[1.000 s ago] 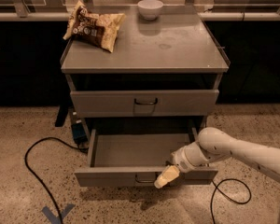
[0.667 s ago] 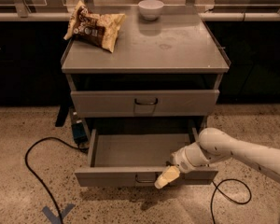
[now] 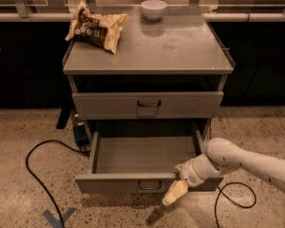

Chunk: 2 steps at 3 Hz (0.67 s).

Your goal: Open middle drawer

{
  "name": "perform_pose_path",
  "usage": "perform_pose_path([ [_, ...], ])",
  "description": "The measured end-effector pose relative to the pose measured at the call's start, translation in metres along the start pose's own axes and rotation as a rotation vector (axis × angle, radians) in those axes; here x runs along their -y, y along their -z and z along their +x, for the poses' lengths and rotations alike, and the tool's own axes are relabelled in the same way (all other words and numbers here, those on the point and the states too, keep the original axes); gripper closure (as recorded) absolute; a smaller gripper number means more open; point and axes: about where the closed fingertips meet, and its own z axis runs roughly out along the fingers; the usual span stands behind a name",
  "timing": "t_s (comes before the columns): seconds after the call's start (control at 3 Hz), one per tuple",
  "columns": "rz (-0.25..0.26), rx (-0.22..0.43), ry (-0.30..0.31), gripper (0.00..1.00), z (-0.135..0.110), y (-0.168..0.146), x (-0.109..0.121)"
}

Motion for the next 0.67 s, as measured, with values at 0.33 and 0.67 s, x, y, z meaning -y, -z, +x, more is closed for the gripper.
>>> perform_pose_path([
  [0.33,-0.069,-0.046,0.021,0.0,0.025,0.026,-0.047],
  [0.67,-0.07,-0.055,0.019,0.0,0.024,0.013,-0.045],
])
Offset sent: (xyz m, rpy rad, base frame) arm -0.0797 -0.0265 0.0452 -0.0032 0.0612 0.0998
